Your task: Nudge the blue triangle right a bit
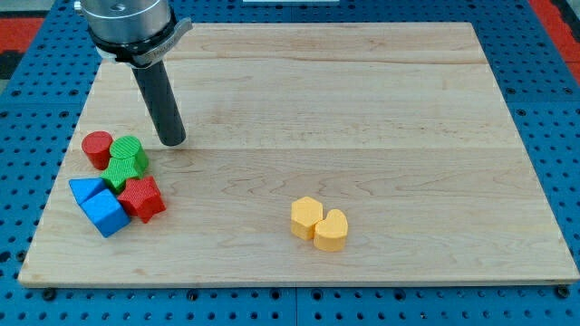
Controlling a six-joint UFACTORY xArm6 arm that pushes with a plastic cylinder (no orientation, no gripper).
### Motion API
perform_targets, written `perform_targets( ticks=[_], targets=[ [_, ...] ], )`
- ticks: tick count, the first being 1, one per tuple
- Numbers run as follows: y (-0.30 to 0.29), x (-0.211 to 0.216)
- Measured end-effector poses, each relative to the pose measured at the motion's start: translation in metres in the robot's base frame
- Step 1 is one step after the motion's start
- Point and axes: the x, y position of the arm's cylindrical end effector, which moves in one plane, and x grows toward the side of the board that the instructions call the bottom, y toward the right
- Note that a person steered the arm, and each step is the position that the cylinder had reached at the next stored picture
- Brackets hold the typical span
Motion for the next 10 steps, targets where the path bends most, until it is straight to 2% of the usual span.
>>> perform_targets(
  ticks=[3,5,6,7,8,10],
  targets=[
    [-0.011,-0.001],
    [0.030,-0.033],
    [0.024,-0.038],
    [0.030,-0.030],
    [0.086,-0.024],
    [0.120,0.069]
  ],
)
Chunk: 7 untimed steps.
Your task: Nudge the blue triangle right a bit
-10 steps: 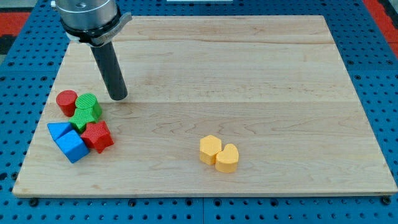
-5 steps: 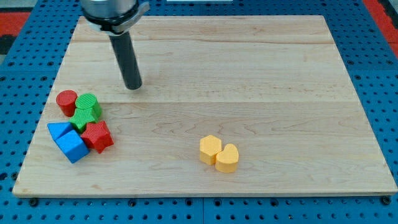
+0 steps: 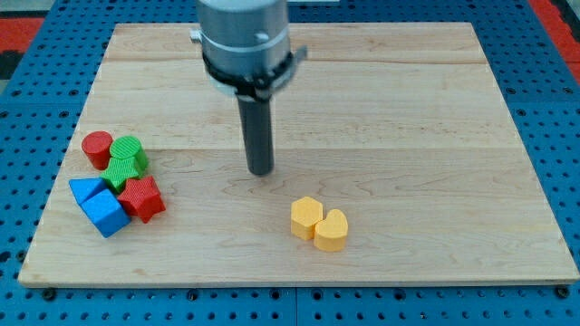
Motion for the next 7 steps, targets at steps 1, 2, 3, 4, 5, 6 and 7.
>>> perform_targets(
  ticks=[1,2,3,4,5,6,7],
  targets=[
    [-0.001,0.077],
    [-0.015,0.092],
    [-0.035,0.097],
    [-0.104,0.118],
    [-0.120,0.120],
    [-0.243,0.111],
    [-0.271,0.100]
  ],
)
